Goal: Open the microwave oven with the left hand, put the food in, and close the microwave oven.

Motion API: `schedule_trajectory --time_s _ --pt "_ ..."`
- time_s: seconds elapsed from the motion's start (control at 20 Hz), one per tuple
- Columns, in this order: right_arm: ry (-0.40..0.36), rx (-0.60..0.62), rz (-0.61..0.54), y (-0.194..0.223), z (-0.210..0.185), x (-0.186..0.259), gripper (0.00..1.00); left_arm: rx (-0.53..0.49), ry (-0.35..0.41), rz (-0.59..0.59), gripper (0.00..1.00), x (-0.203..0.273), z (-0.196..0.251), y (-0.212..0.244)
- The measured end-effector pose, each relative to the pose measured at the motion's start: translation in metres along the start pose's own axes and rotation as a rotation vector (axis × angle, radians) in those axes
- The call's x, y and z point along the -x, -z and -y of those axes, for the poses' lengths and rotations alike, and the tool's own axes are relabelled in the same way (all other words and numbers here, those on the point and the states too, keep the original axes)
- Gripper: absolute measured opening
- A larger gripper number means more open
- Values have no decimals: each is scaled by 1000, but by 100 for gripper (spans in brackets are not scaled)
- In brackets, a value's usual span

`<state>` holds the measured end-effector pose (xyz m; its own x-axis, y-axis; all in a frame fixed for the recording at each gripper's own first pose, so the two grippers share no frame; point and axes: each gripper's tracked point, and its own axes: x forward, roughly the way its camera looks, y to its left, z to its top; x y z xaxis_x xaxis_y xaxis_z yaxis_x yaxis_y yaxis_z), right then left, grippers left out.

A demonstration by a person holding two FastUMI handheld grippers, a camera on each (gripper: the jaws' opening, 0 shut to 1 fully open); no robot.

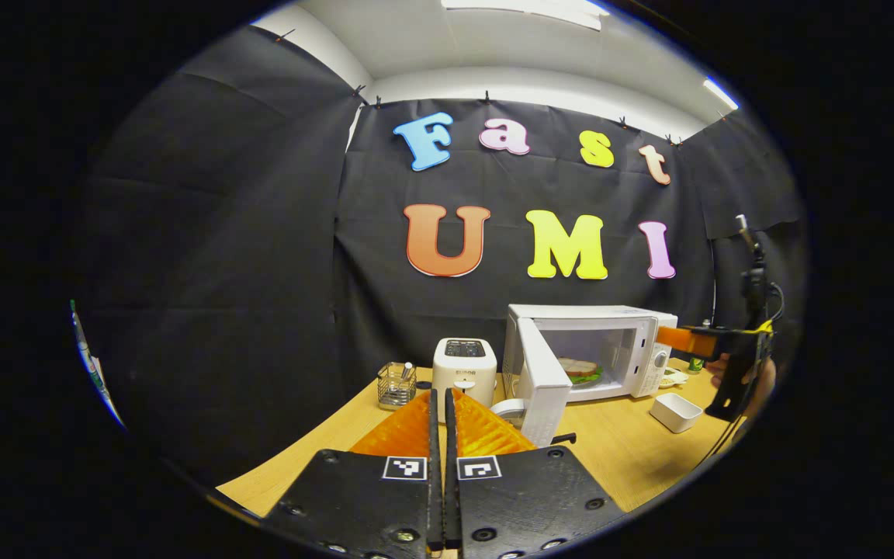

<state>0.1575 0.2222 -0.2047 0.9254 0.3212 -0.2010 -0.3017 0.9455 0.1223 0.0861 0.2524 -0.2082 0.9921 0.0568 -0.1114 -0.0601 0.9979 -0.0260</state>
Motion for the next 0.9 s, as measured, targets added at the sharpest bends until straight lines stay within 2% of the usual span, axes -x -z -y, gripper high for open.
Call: schedule_trajectory --time_s 0.05,0.15,0.4,0.45,0.55,0.6,0.65,0.9 --pt "-18 20 5 -8 -1 19 91 11 18 -3 0 -3 1 4" --pt "-28 44 14 -23 2 55 92 31 1 -15 0 -21 -9 19" --pt "-54 68 64 -58 10 137 91 25 105 -66 0 -40 1 49" --pt "-47 86 67 -63 13 151 99 33 128 -74 0 -41 6 54" --pt "-48 111 70 -69 16 176 99 35 175 -78 0 -39 20 61" --pt "-52 111 74 -73 18 185 99 19 168 -66 0 -41 20 60" --pt "-61 113 75 -76 18 195 92 13 176 -71 0 -41 28 63" --pt "-44 145 46 -76 38 221 92 104 305 -37 0 -34 91 55"
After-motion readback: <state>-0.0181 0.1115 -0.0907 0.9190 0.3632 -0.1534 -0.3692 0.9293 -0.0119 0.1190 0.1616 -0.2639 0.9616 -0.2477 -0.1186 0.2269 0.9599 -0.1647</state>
